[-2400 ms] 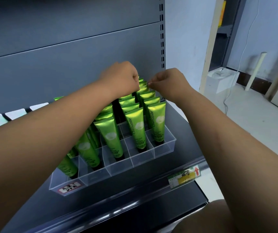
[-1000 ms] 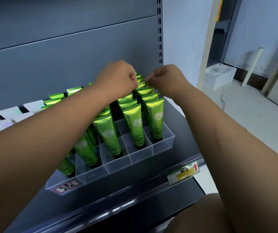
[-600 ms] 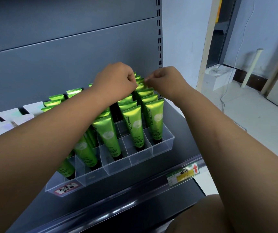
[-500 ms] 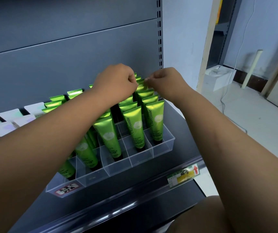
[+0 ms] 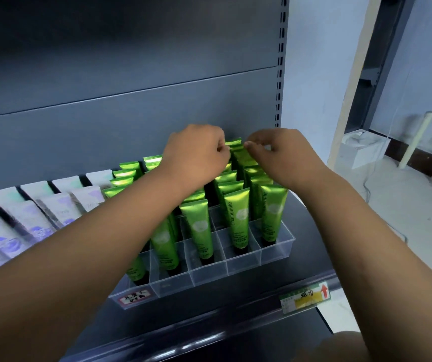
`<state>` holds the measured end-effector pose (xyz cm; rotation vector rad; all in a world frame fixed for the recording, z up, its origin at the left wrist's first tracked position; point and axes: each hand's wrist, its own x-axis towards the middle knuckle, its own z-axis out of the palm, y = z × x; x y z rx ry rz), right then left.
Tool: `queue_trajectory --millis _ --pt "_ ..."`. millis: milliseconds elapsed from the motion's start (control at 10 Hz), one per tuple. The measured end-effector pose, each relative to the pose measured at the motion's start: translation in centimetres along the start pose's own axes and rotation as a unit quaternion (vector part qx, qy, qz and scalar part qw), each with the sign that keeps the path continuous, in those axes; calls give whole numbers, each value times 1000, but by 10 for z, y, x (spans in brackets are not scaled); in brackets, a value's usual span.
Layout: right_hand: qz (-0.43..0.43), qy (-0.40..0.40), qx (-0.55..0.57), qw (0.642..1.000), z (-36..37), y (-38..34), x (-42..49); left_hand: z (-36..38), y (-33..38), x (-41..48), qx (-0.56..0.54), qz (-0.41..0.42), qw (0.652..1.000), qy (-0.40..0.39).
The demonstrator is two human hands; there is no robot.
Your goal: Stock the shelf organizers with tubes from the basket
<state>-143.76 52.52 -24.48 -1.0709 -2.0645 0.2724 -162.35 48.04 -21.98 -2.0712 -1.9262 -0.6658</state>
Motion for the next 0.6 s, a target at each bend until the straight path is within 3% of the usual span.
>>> queue_trajectory --millis 400,600 --pt "-46 2 -31 998 5 -24 -10 -29 -21 -37 27 -4 999 21" --pt "-97 25 -83 992 4 -82 -57 -74 -46 -133 7 -32 994 108"
